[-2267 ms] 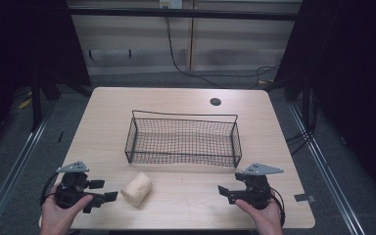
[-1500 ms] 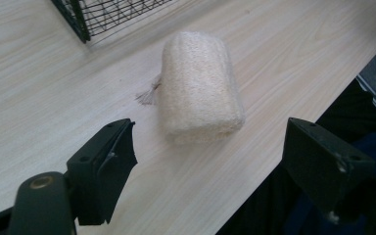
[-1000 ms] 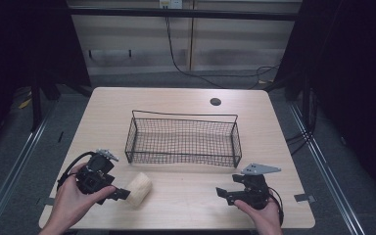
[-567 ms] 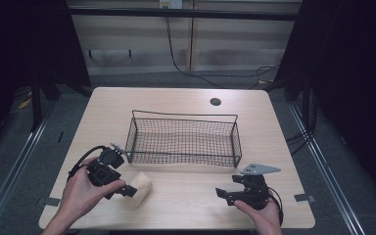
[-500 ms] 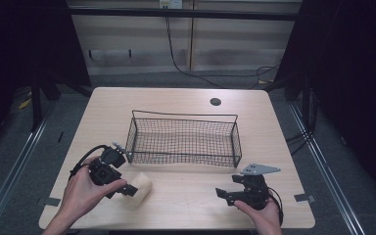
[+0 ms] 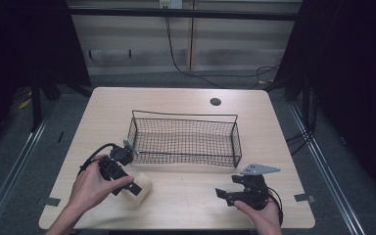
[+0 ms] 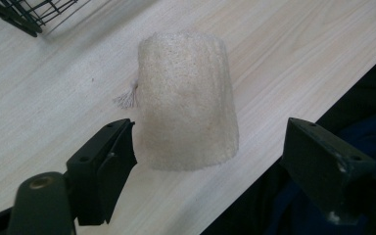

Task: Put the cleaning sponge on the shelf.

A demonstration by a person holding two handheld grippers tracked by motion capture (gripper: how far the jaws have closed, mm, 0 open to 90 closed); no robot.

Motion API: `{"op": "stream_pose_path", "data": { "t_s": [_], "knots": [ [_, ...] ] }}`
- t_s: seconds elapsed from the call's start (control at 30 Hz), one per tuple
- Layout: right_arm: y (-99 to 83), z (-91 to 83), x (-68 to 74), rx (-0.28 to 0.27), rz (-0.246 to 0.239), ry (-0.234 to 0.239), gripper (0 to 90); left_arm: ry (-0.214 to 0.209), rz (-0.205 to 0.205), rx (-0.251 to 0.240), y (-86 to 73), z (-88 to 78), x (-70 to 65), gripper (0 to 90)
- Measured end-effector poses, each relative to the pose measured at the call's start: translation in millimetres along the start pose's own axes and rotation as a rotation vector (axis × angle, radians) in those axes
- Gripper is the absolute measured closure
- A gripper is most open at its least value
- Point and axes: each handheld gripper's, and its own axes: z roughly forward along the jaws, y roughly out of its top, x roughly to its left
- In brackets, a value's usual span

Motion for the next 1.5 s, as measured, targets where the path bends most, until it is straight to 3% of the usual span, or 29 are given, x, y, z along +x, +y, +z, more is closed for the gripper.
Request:
{"op": "stream_pose_path", "data": {
  "t_s": [0.2, 0.47, 0.63, 1.5],
  "knots": [
    [-0.1, 0.5, 0.4, 0.005, -0.002, 0.002, 17.3, 0.025, -0.013, 0.045, 6.3, 9.0, 0.8, 18.3],
    [0.0, 1.0, 0.2, 0.008, -0.001, 0.005, 17.3, 0.032, -0.020, 0.048, 12.3, 15.9, -0.2, 20.3],
    [-0.2, 0.7, -0.3, 0.008, 0.000, 0.000, 17.3, 0.045, -0.026, 0.085, 15.2, 25.3, -0.5, 20.2],
    [-0.1, 1.6, 0.4, 0.013, 0.000, 0.005, 17.3, 0.072, -0.052, 0.181, 18.9, 53.5, 0.4, 21.4]
  ]
}}
